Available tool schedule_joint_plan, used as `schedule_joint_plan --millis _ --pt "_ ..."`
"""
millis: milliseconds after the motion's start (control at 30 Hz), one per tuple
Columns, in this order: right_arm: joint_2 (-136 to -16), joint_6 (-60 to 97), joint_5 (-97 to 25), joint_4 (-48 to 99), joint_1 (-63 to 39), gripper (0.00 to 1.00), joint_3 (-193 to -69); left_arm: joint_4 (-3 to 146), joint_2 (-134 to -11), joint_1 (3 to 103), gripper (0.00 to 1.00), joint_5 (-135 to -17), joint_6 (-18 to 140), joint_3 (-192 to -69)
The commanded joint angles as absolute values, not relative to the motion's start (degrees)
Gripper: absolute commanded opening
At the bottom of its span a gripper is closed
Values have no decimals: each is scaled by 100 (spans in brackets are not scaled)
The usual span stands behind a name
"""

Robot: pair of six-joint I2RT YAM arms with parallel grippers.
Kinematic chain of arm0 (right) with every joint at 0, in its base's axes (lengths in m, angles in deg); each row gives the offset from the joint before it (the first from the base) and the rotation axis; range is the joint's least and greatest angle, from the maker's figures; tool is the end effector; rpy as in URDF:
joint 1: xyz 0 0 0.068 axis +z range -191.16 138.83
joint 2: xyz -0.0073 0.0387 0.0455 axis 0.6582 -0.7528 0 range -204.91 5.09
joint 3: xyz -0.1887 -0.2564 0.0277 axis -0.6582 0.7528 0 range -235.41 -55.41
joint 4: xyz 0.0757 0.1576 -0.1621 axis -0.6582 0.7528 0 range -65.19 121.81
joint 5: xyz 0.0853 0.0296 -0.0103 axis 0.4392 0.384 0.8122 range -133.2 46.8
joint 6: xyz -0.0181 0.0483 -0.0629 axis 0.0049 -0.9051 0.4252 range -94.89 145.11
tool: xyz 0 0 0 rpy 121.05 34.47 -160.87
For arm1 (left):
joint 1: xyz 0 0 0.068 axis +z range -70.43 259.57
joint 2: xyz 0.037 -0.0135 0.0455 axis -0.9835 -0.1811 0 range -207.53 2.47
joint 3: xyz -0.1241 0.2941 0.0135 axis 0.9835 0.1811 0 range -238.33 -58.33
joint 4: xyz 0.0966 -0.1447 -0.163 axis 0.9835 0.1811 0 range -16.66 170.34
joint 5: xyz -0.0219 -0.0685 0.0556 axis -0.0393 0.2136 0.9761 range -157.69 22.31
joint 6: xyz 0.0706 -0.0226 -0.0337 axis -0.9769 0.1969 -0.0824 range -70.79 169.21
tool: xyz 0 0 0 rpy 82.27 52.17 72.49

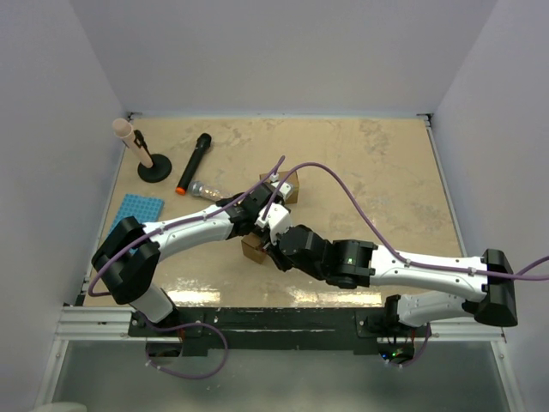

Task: Unpack the express box
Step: Cut the express box at the center of the board.

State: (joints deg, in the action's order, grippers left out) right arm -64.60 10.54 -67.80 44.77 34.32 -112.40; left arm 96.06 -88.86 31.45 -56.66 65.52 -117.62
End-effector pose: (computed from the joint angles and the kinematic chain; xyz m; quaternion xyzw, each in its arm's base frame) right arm 0.0925 0.2405 0.3418 -0.3465 0.7908 0.1995 0.4635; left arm 0.2293 -0.2356 0.2424 0.2319 0.9203 -0.0831 0.3038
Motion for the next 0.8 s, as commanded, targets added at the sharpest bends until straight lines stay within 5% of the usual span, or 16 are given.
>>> schedule_joint_plan --millis 0,767 --pt "-6285 973 -6737 5390 3539 0 -11456 10270 -9148 3439 20 -5090 6134 -11563" --pt "-6628 999 -6729 5943 3618 0 -11790 10296 -9157 3439 20 -5064 6160 -11634"
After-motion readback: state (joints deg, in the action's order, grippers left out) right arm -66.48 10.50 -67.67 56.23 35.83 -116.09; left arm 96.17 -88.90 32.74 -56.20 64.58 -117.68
